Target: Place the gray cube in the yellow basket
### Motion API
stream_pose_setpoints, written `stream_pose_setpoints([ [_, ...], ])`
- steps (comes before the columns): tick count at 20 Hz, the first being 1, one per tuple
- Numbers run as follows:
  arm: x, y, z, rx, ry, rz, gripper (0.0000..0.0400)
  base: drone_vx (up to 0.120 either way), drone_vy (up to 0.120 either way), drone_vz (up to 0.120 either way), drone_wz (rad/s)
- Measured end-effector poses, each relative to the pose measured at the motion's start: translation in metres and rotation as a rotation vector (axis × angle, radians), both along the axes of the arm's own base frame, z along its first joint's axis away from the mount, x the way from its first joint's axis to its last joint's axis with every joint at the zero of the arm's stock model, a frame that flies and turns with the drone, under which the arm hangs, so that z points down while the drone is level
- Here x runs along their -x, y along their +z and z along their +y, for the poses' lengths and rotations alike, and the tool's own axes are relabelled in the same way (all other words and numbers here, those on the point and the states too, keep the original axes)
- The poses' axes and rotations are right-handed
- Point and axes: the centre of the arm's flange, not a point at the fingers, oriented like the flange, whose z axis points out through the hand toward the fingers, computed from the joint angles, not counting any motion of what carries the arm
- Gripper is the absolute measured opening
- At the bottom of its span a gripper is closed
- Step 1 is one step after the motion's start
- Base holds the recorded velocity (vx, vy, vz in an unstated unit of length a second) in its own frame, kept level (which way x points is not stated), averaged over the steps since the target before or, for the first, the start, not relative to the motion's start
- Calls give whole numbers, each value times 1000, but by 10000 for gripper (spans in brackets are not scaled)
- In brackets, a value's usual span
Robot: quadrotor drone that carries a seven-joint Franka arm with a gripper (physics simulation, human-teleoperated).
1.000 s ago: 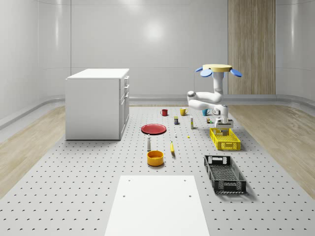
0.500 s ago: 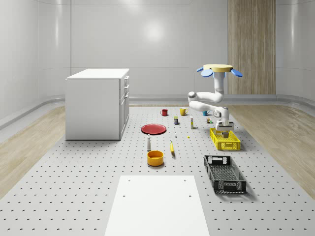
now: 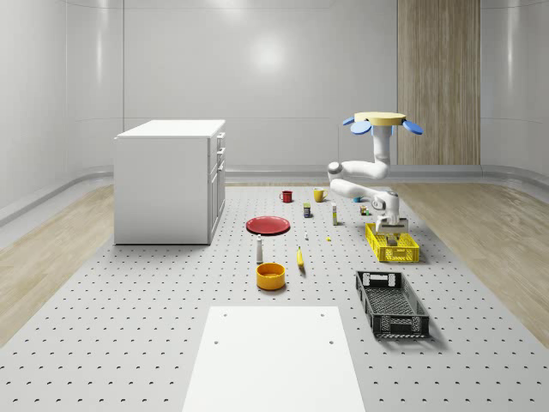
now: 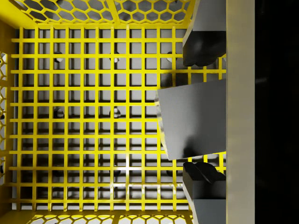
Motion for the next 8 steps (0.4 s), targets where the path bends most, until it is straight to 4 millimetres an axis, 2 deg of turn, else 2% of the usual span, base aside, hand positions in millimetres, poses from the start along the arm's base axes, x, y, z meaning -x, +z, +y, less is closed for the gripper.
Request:
stream_pose_setpoints([
  [3,0,-4,0,0,0,0,367,0,0,0,0],
  [8,0,-13,0,0,-1,0,389,0,0,0,0],
])
